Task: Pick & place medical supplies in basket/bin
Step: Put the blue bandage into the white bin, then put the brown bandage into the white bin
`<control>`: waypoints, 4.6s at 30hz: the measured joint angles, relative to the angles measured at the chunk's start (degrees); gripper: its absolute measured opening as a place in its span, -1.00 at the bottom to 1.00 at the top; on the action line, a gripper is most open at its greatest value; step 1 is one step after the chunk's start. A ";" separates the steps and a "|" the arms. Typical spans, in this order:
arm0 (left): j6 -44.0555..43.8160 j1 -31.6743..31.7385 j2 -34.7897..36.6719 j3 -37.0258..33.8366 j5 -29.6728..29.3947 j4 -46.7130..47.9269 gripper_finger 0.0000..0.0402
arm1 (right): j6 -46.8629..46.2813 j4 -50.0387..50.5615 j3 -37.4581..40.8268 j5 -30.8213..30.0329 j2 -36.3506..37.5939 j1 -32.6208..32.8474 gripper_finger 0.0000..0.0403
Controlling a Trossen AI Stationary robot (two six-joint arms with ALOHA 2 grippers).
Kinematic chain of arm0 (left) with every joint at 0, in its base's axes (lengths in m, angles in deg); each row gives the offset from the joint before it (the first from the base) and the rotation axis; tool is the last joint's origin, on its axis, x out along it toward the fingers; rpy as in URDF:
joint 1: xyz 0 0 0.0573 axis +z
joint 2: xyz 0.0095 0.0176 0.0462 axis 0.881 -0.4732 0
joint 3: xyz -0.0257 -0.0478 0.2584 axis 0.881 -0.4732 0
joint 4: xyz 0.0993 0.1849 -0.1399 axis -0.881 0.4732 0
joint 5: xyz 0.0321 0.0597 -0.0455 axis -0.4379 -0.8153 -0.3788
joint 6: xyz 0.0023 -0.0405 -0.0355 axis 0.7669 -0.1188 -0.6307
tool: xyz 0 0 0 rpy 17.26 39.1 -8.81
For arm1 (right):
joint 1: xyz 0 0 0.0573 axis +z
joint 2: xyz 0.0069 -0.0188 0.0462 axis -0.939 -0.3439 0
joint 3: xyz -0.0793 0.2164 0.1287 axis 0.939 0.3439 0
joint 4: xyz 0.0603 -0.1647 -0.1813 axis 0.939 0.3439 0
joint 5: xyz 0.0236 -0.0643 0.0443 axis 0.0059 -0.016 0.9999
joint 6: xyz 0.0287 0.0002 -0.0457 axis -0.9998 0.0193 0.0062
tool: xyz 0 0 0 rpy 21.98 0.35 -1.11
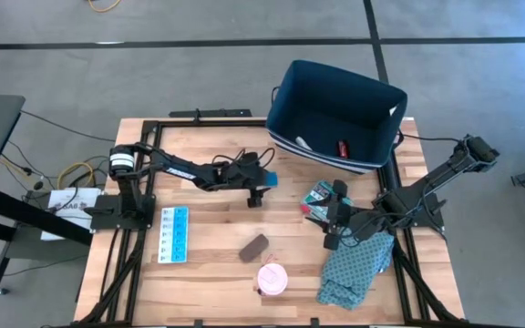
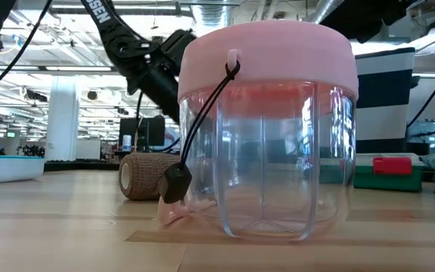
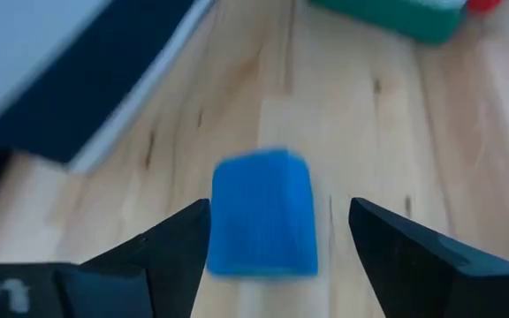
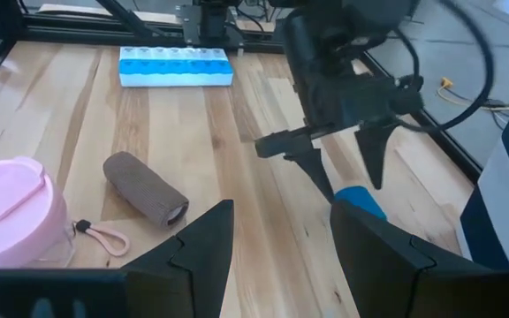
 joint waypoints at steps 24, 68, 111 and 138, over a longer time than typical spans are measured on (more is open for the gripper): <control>-12.63 4.11 -7.56 4.62 6.43 3.75 0.13 | -4.50 2.44 0.02 0.00 0.01 0.01 -0.09; -6.50 5.21 -0.64 45.05 -10.85 23.57 -0.58 | -2.47 -1.03 0.04 0.01 -4.61 -3.86 -0.09; -14.09 -4.12 11.99 63.98 -2.87 56.57 -0.04 | 18.85 -26.26 -14.34 39.95 -32.63 -15.68 0.03; -30.76 -31.00 21.85 53.77 -35.10 87.07 -0.04 | 18.16 19.85 -55.73 53.22 -64.51 -18.50 0.07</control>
